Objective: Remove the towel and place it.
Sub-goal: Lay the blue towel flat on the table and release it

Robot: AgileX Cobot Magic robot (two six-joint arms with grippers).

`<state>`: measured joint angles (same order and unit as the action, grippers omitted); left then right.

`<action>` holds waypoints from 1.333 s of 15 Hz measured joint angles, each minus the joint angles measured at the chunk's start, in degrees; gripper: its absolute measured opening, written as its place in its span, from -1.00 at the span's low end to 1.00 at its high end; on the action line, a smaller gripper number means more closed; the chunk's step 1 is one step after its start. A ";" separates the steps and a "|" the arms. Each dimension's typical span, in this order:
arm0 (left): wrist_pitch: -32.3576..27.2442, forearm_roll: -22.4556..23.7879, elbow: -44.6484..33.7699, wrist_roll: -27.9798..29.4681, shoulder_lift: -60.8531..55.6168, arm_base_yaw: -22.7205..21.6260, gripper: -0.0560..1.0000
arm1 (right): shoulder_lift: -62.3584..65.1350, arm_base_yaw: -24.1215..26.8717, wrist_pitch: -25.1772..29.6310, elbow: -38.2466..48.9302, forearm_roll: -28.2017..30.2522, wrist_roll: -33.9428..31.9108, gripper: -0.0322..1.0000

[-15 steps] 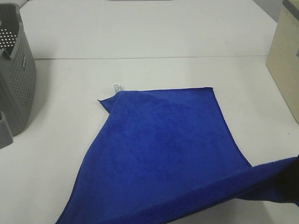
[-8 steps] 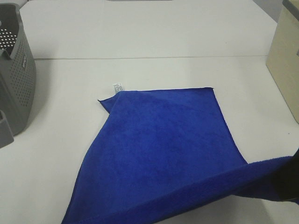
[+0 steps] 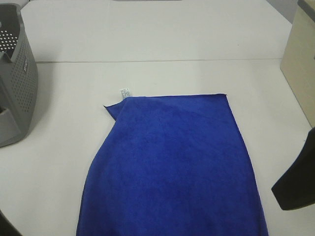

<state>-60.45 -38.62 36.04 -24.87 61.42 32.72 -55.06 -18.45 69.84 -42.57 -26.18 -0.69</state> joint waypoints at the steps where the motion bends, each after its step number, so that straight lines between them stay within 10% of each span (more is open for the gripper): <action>1: 2.29 0.00 0.00 0.69 -0.11 0.00 0.22 | 0.00 0.00 0.00 0.00 0.80 -0.92 0.49; 7: 14.67 3.90 0.00 11.00 -0.40 0.00 0.32 | -2.41 0.11 -3.95 -0.69 6.07 -5.90 0.44; 13: 13.01 26.41 6.30 26.18 4.30 0.00 0.32 | -18.74 8.08 -7.68 -20.11 11.57 -2.69 0.29; 16: 11.86 37.53 9.97 33.06 6.13 -0.29 0.32 | -23.09 18.22 -7.28 -22.75 5.39 5.27 0.24; 20: 12.49 38.62 18.91 31.11 14.27 -11.23 0.32 | -30.71 23.43 -5.84 -24.69 -7.33 18.33 0.24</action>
<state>-47.96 0.00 54.95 6.25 75.69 21.49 -85.77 4.98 64.00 -67.27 -33.52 17.65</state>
